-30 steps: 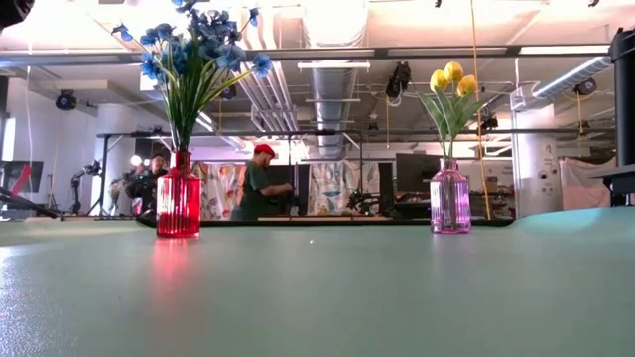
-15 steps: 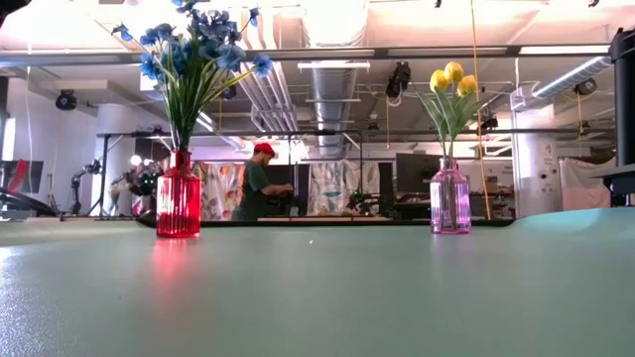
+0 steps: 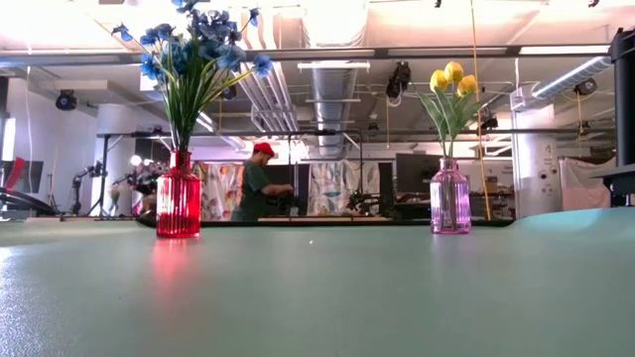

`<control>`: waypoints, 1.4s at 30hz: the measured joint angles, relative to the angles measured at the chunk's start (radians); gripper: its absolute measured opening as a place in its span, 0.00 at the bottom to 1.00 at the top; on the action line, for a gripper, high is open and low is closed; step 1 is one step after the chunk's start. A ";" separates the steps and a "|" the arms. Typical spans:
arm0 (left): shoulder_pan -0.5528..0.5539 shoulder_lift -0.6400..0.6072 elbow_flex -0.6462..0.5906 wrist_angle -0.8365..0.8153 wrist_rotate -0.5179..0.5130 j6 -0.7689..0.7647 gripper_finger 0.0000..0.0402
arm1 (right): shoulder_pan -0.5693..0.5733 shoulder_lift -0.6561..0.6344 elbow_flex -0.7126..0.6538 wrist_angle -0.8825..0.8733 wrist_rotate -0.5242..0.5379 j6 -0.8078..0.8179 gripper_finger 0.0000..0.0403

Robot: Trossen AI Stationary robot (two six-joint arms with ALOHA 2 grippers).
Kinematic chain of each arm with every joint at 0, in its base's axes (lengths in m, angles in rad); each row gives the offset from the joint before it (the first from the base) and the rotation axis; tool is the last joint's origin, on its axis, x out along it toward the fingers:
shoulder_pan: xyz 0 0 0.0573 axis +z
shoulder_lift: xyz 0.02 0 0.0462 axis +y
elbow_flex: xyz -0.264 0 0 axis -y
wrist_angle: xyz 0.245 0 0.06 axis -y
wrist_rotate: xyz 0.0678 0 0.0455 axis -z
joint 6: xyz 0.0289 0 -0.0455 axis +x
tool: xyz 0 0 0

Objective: Sort flowers into vase by color
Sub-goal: Return to Home Position

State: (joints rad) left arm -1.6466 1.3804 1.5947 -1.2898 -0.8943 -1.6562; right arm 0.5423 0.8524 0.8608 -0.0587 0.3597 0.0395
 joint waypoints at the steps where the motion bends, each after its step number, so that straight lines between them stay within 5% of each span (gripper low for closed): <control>1: 0.000 0.008 -0.001 0.007 0.006 -0.014 0.00 | 0.000 0.000 0.000 0.001 -0.016 0.000 0.57; 16: 0.002 0.022 -0.002 -0.030 0.017 -0.030 0.00 | 0.000 -0.120 -0.105 -0.017 -0.028 -0.010 0.57; 25: 0.002 -0.005 -0.004 -0.106 0.018 -0.019 0.00 | -0.015 -0.306 -0.312 0.192 -0.019 -0.052 0.57; 42: 0.014 -0.114 -0.008 -0.130 -0.055 0.241 0.00 | -0.111 -0.420 -0.528 0.355 -0.036 -0.010 0.52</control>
State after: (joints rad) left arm -1.6329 1.2668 1.5864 -1.4199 -0.9492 -1.4152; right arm 0.4309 0.4320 0.3328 0.2966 0.3239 0.0294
